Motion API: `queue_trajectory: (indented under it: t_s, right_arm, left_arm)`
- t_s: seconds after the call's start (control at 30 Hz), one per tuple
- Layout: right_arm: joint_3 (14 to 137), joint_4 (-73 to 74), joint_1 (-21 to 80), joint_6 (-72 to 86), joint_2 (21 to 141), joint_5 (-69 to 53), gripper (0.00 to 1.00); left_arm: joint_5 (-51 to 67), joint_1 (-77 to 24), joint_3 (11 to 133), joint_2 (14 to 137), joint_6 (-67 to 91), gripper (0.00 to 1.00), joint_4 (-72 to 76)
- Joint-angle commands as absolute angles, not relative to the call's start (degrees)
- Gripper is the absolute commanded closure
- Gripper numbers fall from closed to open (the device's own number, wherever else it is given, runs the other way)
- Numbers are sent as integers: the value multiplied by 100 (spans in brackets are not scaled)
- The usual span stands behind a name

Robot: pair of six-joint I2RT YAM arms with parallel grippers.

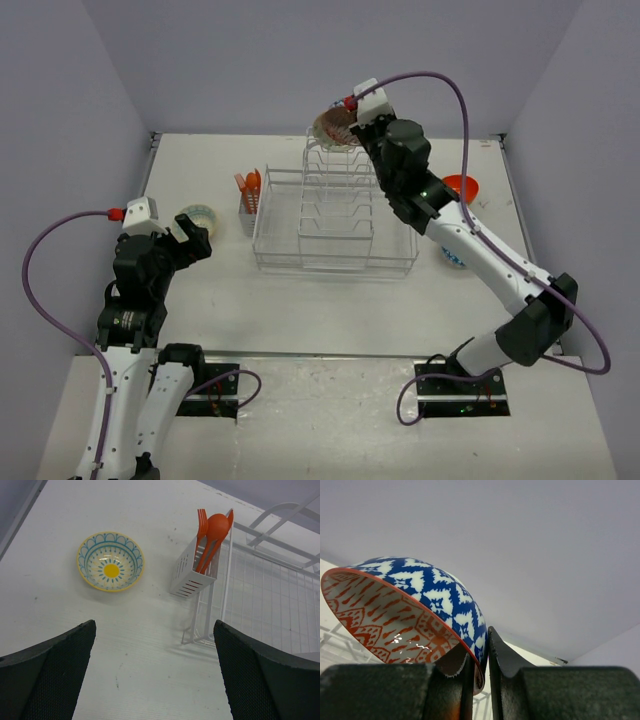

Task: Unload the bowls from the dish rack

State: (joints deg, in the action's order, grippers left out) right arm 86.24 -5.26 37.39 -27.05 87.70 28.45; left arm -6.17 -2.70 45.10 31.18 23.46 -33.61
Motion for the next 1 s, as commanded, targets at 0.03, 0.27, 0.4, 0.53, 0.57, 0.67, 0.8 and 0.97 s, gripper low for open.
queue_trajectory:
  t_s: [0.03, 0.27, 0.4, 0.53, 0.57, 0.67, 0.8, 0.97]
  right_arm:
    - [8570, -328, 3543, -1612, 7815, 2628, 100]
    - [7015, 727, 1585, 1368, 5978, 1155, 100]
    - [6312, 1457, 319, 2521, 5608, 591, 100]
    - [5337, 1828, -1158, 3532, 5528, -543, 100]
    - [5004, 1828, -1517, 3716, 5546, -832, 100]
    - [4555, 1828, -2019, 3797, 5616, -1036, 100]
    - [4272, 1828, -2469, 3727, 5730, -1081, 100]
    - [4184, 1863, -2777, 3499, 6317, -1458, 100]
  left_arm:
    - [-598, -281, 4518, 3085, 2373, 0, -3182]
    - [-563, -290, 4509, 3041, 2364, 0, -3164]
    - [-536, -316, 4518, 3059, 2355, 0, -3146]
    - [-650, -439, 4526, 3120, 2382, 0, -3173]
    - [-650, -466, 4526, 3129, 2382, 0, -3182]
    - [-650, -536, 4535, 3155, 2373, 0, -3190]
    - [-659, -589, 4544, 3146, 2382, 0, -3208]
    - [-677, -624, 4535, 3094, 2382, 0, -3208]
